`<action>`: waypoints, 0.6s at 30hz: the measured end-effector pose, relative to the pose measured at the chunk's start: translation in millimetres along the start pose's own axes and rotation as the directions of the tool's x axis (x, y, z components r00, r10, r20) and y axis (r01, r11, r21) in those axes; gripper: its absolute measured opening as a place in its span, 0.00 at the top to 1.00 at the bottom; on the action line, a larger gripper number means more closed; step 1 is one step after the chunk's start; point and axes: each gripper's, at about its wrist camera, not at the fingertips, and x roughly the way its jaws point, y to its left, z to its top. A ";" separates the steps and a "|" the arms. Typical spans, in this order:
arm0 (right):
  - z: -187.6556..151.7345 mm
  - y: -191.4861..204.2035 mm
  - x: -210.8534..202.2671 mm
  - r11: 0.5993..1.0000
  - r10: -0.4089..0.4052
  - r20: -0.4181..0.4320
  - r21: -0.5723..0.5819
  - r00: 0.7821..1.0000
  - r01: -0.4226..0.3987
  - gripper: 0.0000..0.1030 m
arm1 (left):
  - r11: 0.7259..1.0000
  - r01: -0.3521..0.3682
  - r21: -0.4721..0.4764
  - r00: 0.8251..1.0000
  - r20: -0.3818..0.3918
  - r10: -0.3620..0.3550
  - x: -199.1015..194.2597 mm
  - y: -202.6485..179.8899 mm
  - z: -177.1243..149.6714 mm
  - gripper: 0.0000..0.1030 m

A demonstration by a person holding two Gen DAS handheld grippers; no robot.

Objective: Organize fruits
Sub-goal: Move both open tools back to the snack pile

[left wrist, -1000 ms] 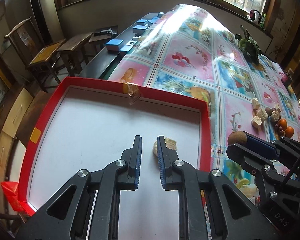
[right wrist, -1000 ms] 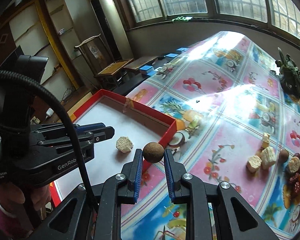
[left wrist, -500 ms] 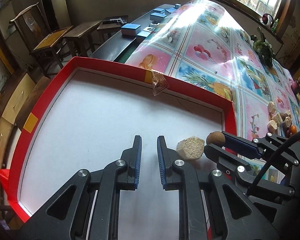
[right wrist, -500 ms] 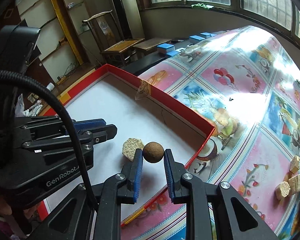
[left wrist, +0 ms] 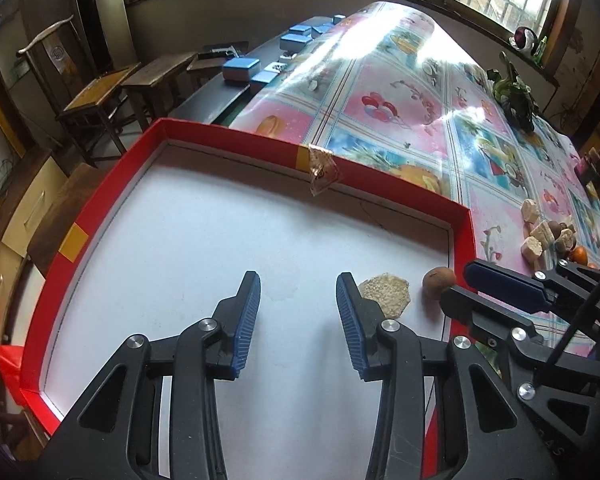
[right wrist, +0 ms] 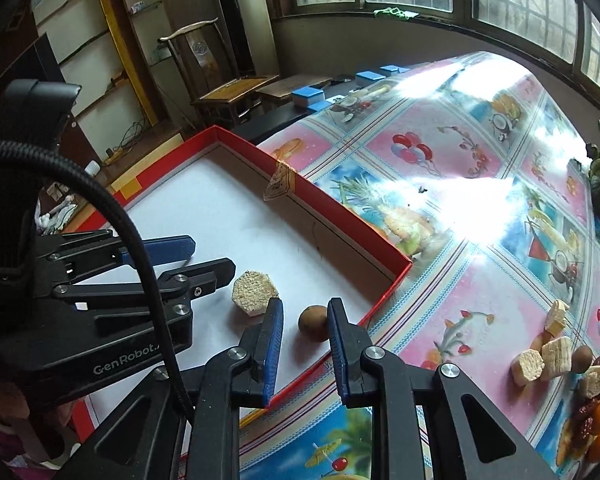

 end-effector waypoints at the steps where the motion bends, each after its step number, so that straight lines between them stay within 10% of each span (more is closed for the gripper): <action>1: -1.7 -1.2 -6.7 1.000 0.007 0.018 0.007 1.000 -0.007 0.80 | 1.000 -0.005 0.001 1.000 0.015 0.005 -3.9 -1.2 0.5 0.62; 5: -12.4 -6.8 -28.8 0.999 0.009 0.057 0.050 0.998 -0.012 0.79 | 1.000 0.008 0.016 0.999 0.052 -0.009 -15.0 -12.8 2.2 0.41; 18: -64.7 -57.2 -90.6 0.970 -0.088 0.146 0.239 0.985 0.051 0.77 | 0.985 0.089 0.151 0.994 0.043 -0.096 -28.6 -93.5 -7.7 0.40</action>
